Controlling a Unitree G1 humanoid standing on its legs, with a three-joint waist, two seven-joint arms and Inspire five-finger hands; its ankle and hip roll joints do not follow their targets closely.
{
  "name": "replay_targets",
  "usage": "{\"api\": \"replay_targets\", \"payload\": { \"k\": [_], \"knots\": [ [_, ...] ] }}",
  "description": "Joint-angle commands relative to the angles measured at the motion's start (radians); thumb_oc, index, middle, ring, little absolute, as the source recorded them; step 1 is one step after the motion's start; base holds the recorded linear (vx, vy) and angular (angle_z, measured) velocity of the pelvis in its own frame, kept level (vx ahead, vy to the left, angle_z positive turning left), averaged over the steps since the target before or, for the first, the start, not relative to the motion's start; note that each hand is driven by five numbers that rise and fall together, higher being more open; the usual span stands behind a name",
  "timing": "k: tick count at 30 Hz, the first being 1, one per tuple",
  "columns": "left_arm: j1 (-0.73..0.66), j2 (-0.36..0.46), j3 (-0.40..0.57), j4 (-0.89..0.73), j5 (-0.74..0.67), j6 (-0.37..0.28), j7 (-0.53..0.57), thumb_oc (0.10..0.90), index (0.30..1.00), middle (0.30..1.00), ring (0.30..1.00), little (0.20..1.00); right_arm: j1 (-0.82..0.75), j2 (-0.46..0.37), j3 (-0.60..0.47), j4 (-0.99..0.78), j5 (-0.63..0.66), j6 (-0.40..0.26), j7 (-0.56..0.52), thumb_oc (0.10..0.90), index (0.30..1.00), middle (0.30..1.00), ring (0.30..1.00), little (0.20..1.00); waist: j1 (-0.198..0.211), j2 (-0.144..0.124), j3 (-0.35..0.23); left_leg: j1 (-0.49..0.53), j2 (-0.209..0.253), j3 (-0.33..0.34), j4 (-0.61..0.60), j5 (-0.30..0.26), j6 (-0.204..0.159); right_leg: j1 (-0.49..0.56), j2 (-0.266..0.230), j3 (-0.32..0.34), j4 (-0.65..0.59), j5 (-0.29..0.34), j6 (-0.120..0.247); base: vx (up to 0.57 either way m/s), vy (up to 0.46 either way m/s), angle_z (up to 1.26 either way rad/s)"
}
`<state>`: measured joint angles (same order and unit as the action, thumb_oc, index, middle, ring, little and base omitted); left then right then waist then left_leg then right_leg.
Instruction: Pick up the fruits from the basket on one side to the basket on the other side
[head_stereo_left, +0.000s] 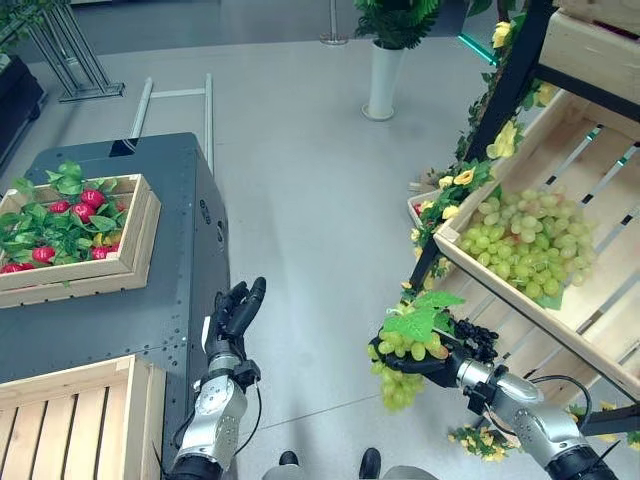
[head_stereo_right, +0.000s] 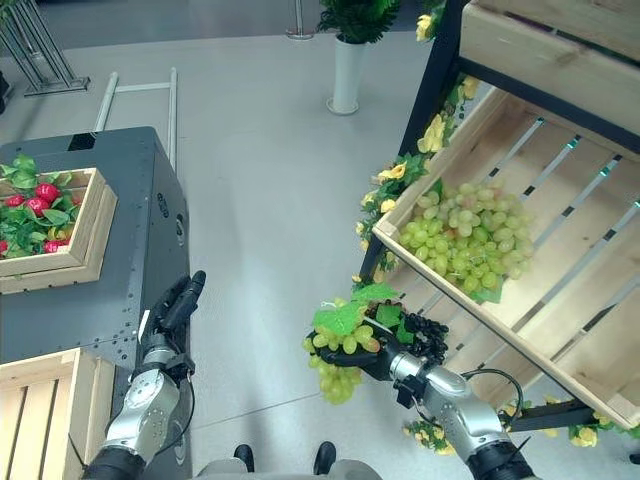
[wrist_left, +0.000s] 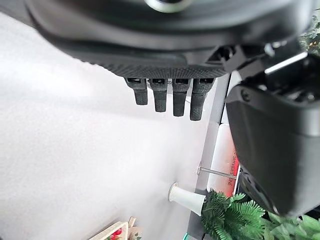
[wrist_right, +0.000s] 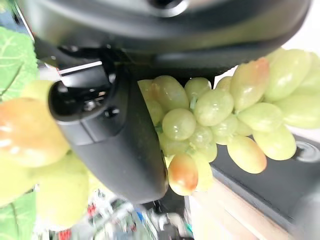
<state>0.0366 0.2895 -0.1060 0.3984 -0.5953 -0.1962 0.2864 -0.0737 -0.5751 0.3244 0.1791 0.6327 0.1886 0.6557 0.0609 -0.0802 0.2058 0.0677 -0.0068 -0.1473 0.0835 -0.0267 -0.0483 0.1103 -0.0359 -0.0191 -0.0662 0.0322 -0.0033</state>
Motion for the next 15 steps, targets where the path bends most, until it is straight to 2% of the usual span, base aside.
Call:
{"api": "replay_targets", "payload": {
  "k": [1,5,6,10,15],
  "knots": [
    [-0.085,0.075,0.029,-0.044,0.029,-0.080,0.020,0.800,0.900,0.900,0.900,0.900,-0.130,0.020,-0.015,-0.142,0.100,-0.086,0.045,0.400,0.300,0.300,0.300,0.300,-0.002,0.021,-0.079,0.011,-0.048,0.063,-0.130,-0.008,0.060,0.037,0.020,-0.079,0.038,-0.090,0.027,0.03,0.148,-1.24],
    [-0.120,0.089,0.016,0.005,0.046,-0.095,0.033,0.800,0.900,0.900,0.900,0.900,-0.087,0.016,-0.059,-0.203,0.134,-0.076,0.046,0.400,0.300,0.300,0.300,0.300,-0.029,0.026,-0.094,0.024,-0.055,0.046,-0.141,-0.007,0.069,0.014,0.017,-0.070,0.076,-0.105,0.036,0.04,0.146,-0.64],
    [-0.121,0.092,0.022,0.021,0.033,-0.107,0.026,0.800,0.900,0.900,0.900,0.900,-0.055,0.011,-0.075,-0.237,0.126,-0.070,0.061,0.400,0.300,0.300,0.300,0.300,-0.049,0.033,-0.092,0.024,-0.050,0.080,-0.123,-0.020,0.077,-0.008,0.010,-0.066,0.110,-0.109,0.043,0.04,0.192,-0.58],
    [-0.110,0.087,0.014,0.024,0.050,-0.107,0.031,0.800,0.900,0.900,0.900,0.900,-0.022,0.016,-0.093,-0.244,0.112,-0.090,0.088,0.400,0.300,0.300,0.300,0.300,-0.060,0.036,-0.089,0.034,-0.055,0.092,-0.131,-0.027,0.093,-0.018,0.010,-0.049,0.126,-0.108,0.049,0.01,0.177,-0.29],
    [-0.117,0.087,-0.007,0.054,0.132,-0.101,0.066,0.800,0.900,0.900,0.900,0.900,0.024,0.009,-0.138,-0.337,0.185,-0.100,0.061,0.400,0.300,0.300,0.300,0.300,-0.101,0.033,-0.084,0.057,-0.057,0.140,-0.160,-0.036,0.110,-0.052,0.002,0.001,0.133,-0.059,0.083,0.01,0.194,-0.22]
  ]
}}
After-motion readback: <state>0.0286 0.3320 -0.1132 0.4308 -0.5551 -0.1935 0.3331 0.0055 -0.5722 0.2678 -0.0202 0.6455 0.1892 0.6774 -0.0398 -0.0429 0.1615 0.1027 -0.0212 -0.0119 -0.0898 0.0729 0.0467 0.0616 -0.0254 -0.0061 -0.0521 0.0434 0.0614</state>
